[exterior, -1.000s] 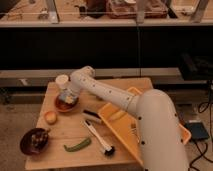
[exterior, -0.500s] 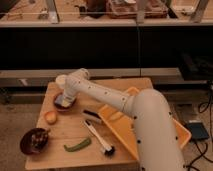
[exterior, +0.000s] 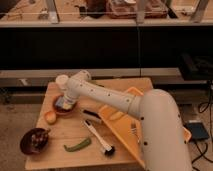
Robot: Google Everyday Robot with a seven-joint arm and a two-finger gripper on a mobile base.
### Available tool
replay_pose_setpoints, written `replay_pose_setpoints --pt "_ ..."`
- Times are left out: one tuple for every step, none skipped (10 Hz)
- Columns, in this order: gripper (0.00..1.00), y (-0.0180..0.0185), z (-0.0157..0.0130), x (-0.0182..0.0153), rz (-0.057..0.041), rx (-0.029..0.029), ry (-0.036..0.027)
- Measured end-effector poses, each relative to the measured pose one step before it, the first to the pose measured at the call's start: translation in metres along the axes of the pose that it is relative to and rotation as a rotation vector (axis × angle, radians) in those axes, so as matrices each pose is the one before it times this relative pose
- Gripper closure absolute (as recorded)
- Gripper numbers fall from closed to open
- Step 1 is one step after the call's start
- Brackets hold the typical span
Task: Wipe red bowl with sponge
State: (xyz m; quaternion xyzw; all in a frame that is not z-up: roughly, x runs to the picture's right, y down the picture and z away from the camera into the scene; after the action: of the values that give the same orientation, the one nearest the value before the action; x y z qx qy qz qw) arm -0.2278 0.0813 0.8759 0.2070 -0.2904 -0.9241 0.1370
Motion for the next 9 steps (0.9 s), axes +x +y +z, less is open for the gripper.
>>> replay_pose_setpoints --pt "1.00 0.00088 -0.01091 -0.01090 0.01747 -0.02026 -0.00975" --pt "1.00 0.00252 -0.00899 -0.00879 0.01672 -0.01916 -0.00683" --pt "1.00 0.00437 -0.00783 -0.00896 0.02187 -0.01940 -0.00458" --pt "1.00 0.00422 -0.00346 -0.00257 0.01626 -0.01542 -0.00163" --pt "1.00 0.00662 -0.00222 0.00009 0.01388 -0.01828 0.00084" --pt "1.00 0.00364 -0.00118 0.00241 0.00458 -0.00722 0.00468" --pt "1.00 0.00726 -0.00160 0.00360 0.00643 -0.01128 0.00561" --pt "1.00 0.00306 0.00147 0.00781 -0.00614 -0.00510 0.00388" --pt "1.00 0.00032 0.00382 0.00935 -0.01124 0.00550 0.00224"
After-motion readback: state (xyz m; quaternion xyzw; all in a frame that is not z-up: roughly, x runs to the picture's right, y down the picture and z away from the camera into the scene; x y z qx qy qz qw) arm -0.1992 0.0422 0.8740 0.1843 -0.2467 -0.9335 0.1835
